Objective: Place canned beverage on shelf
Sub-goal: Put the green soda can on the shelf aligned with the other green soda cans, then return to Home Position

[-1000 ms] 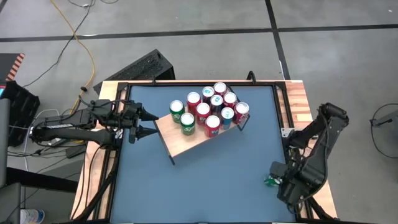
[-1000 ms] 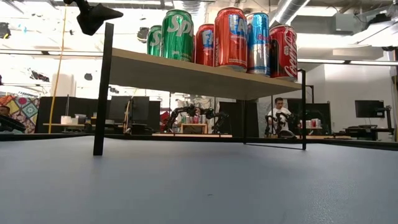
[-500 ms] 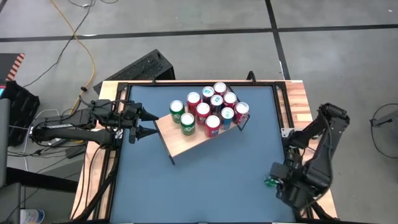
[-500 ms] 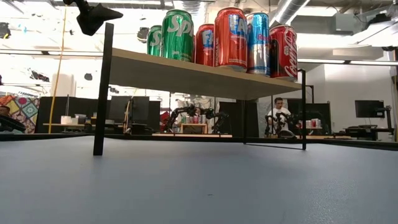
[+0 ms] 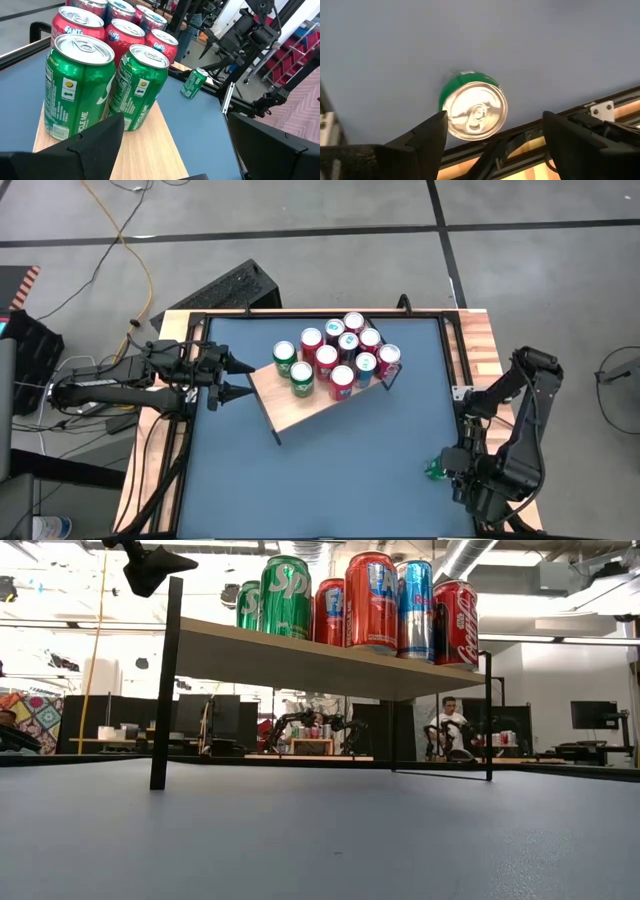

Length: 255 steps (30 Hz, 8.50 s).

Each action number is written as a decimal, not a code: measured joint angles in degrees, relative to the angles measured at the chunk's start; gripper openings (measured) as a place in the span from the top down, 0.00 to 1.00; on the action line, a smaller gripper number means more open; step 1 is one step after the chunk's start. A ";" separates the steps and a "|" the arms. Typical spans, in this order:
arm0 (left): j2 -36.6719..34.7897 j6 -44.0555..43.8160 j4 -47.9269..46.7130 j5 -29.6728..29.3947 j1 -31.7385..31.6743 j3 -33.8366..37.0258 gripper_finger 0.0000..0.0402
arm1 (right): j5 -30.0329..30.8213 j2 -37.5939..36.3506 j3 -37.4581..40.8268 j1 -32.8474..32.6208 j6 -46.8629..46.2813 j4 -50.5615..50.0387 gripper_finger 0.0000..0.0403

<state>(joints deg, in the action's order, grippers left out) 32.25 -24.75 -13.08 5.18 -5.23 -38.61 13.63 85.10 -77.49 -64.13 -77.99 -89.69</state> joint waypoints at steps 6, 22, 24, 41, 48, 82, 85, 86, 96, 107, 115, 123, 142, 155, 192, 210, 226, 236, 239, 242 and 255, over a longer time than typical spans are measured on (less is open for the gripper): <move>0.00 -0.04 0.04 -0.74 0.00 0.00 0.15 | -0.93 0.02 2.35 0.16 0.49 0.38 0.23; 0.02 -0.57 0.07 -2.68 0.00 0.00 0.15 | -1.64 0.00 3.84 1.08 4.34 3.31 0.23; 0.00 -1.00 0.07 -2.87 0.02 0.00 0.15 | -1.64 0.00 3.84 1.28 4.39 4.39 0.23; 0.02 -1.62 0.07 -2.87 0.02 0.00 0.15 | -3.44 0.35 7.98 1.17 4.82 9.21 0.23; 0.01 -1.98 0.05 -2.87 0.02 0.00 0.15 | -6.03 0.39 10.60 1.28 5.04 9.73 0.23; 4.11 -3.61 -0.76 -2.52 0.02 0.00 0.15 | -2.50 0.33 10.49 10.42 22.68 16.91 0.37; 4.11 -3.60 -0.76 -2.52 0.02 0.00 0.15 | -1.20 0.34 10.56 10.40 21.64 17.47 0.38; 4.11 -3.60 -0.75 -2.52 0.01 0.00 0.15 | -0.64 0.36 10.60 10.40 21.48 17.98 0.38; 4.11 -4.96 -0.76 -2.52 0.02 0.00 0.15 | 7.18 0.50 10.68 12.43 20.86 22.89 0.38; 4.11 -5.03 -0.76 -2.52 0.02 0.00 0.15 | 15.10 0.48 3.26 21.08 35.15 24.34 0.38; 4.11 -4.05 -0.76 -2.52 0.02 0.00 0.15 | 15.01 0.46 -5.53 31.57 54.67 31.81 0.38; 4.11 -3.79 -0.79 -1.69 0.01 0.00 0.15 | 12.83 0.44 -11.00 40.34 70.92 43.28 0.38; 4.07 -3.83 -1.35 -0.95 0.02 0.00 0.15 | 4.46 14.74 -26.87 47.81 89.50 43.15 0.38; 4.07 -3.37 -1.60 0.10 0.02 0.00 0.15 | -0.26 17.95 -30.91 53.48 91.91 37.18 0.38; 4.07 -3.30 -1.60 0.23 0.00 0.00 0.15 | -9.07 18.18 -30.85 60.16 91.98 38.01 0.38; 4.07 -3.34 -0.69 0.21 0.01 0.02 0.15 | -6.83 18.23 -30.87 59.16 89.95 35.85 0.12; 4.02 -3.83 2.93 0.78 0.02 0.04 0.15 | -2.86 12.60 -34.23 57.64 90.46 32.43 0.13; 2.06 -15.99 17.17 9.05 0.00 0.02 0.15 | -2.80 -1.12 -40.68 55.42 86.52 29.74 0.14; 1.47 -16.23 17.83 10.03 0.04 0.03 0.15 | -2.82 -5.94 -40.68 55.05 80.30 27.65 0.14; 0.98 -15.87 16.15 9.97 0.02 0.02 0.15 | -3.99 -10.68 -40.68 54.88 74.73 22.69 0.14; -6.84 5.54 16.63 2.21 0.10 0.04 0.15 | 7.54 -28.23 -19.37 49.65 67.86 31.11 0.14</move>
<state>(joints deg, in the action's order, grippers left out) 25.41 -19.21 3.55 7.39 -5.13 -38.57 21.17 56.87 -96.85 -14.48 -10.13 -58.58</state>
